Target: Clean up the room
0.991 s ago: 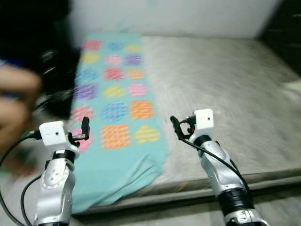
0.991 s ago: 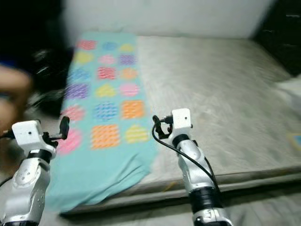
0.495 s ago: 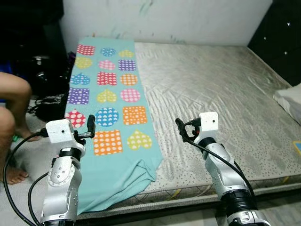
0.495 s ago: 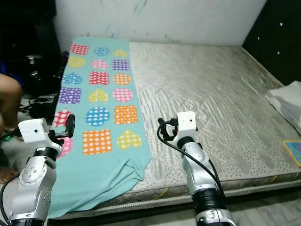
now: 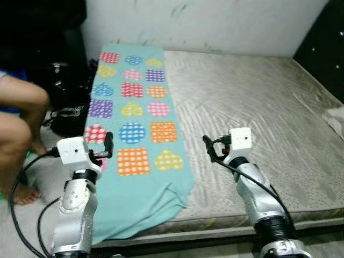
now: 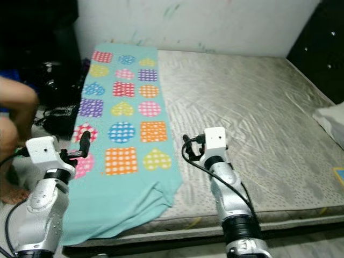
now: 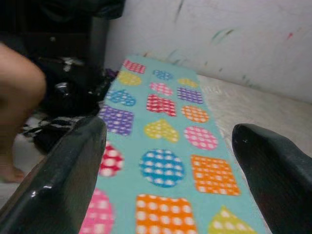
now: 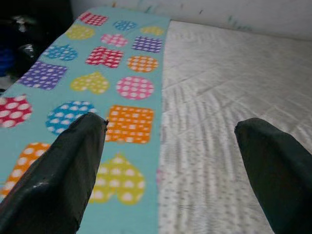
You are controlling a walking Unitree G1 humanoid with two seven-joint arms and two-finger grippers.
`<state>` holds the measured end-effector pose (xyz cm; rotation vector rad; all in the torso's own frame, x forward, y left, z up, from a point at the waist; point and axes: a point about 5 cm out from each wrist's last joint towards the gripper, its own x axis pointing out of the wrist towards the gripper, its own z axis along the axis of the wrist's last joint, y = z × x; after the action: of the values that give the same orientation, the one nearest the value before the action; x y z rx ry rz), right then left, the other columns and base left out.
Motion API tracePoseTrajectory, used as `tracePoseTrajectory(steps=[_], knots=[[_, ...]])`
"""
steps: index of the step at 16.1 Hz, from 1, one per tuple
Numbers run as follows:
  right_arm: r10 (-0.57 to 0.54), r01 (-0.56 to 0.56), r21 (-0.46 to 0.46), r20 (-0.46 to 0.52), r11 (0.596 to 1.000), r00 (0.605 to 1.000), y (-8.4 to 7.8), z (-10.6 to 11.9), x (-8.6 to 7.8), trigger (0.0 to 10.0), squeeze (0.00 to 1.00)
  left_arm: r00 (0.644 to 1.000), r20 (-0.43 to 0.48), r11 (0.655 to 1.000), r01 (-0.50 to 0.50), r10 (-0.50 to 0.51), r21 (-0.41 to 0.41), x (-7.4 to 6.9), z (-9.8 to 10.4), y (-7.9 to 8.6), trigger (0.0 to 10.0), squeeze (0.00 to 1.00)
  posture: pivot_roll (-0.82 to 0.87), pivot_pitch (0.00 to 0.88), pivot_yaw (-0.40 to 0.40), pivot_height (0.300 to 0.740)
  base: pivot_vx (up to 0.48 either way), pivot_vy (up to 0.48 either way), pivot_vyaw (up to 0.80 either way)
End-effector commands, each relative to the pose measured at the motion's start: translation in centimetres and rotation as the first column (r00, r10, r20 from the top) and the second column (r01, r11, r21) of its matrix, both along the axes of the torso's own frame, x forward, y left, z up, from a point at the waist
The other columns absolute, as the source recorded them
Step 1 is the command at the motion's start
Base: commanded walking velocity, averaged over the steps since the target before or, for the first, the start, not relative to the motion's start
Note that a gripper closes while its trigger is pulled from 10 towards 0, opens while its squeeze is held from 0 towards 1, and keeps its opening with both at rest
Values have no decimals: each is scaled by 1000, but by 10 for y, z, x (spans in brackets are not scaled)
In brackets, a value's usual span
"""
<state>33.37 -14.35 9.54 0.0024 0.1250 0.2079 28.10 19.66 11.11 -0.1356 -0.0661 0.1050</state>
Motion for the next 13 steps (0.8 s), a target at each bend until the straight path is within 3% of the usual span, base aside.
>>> tracePoseTrajectory(steps=[1, 3, 11, 13], knots=[[-8, 8, -11, -7, 1000, 1000, -5, 0, 0, 10000, 0, 1000, -7, 1000, 2, -2, -4, 1, 0, -1, 10000, 0, -20, 73, -109, 740, 0, 476, 0], [-8, 7, -10, -9, 1000, 1000, -4, 0, 0, 10000, 0, 1000, -6, 1000, 2, -2, -2, 1, 1, 0, 10000, 0, -19, 74, -108, 740, 0, 439, 0], [-5, 5, -10, -19, 1000, 1000, -3, -1, 1, 10000, 0, 1000, -12, 1000, -6, 6, 10, 2, 0, 1, 10000, 0, -17, 72, -106, 740, 0, 0, 0], [-12, 11, -45, -43, 999, 999, -8, -2, 4, 10000, 0, 999, -45, 999, -24, 25, 30, 0, -5, 6, 10000, 0, -16, 75, -107, 740, 0, 0, 0]])
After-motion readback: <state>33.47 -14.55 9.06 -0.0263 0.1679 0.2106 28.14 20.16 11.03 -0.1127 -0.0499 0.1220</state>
